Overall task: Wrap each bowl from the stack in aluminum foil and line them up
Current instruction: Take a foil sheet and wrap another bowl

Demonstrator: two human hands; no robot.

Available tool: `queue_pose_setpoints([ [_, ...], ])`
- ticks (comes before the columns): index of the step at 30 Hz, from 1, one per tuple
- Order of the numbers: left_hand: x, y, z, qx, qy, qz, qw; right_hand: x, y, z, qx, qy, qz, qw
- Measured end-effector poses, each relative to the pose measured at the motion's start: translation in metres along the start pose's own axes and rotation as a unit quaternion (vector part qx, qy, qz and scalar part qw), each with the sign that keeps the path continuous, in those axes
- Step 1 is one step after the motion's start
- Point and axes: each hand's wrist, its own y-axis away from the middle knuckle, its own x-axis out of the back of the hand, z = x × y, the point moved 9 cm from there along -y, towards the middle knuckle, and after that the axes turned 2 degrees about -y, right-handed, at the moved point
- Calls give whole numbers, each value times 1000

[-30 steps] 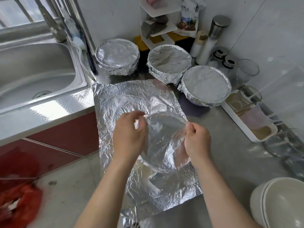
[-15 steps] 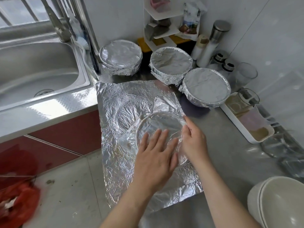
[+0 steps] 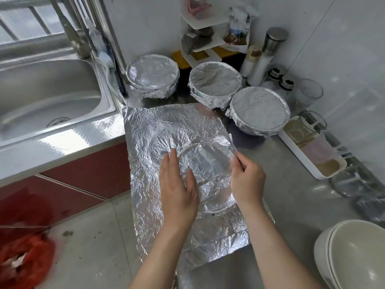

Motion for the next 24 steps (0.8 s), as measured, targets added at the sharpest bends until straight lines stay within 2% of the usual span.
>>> queue_pose_setpoints([
  [9, -8, -6, -7, -14, -19, 29, 999, -2, 7, 11, -44, -70, 27, 996],
  [12, -6, -8, 2, -59, -79, 22, 995, 1, 5, 5, -12, -55, 13, 998],
  [14, -8, -10, 11, -91, -123, 4, 988, 10, 0, -3, 32, -36, 33, 998],
  [16, -8, -15, 12, -85, -119, -7, 989, 16, -6, -7, 66, -10, 51, 997],
  [19, 3, -30, 6, -47, -92, 16, 994, 11, -11, -10, 83, 13, 16, 996],
  [21, 9, -44, 14, -66, -137, 26, 988, 7, -14, -10, 82, 28, -3, 996],
  [24, 5, -64, 35, -97, -196, -12, 976, 4, -17, -16, 90, 43, -16, 995],
])
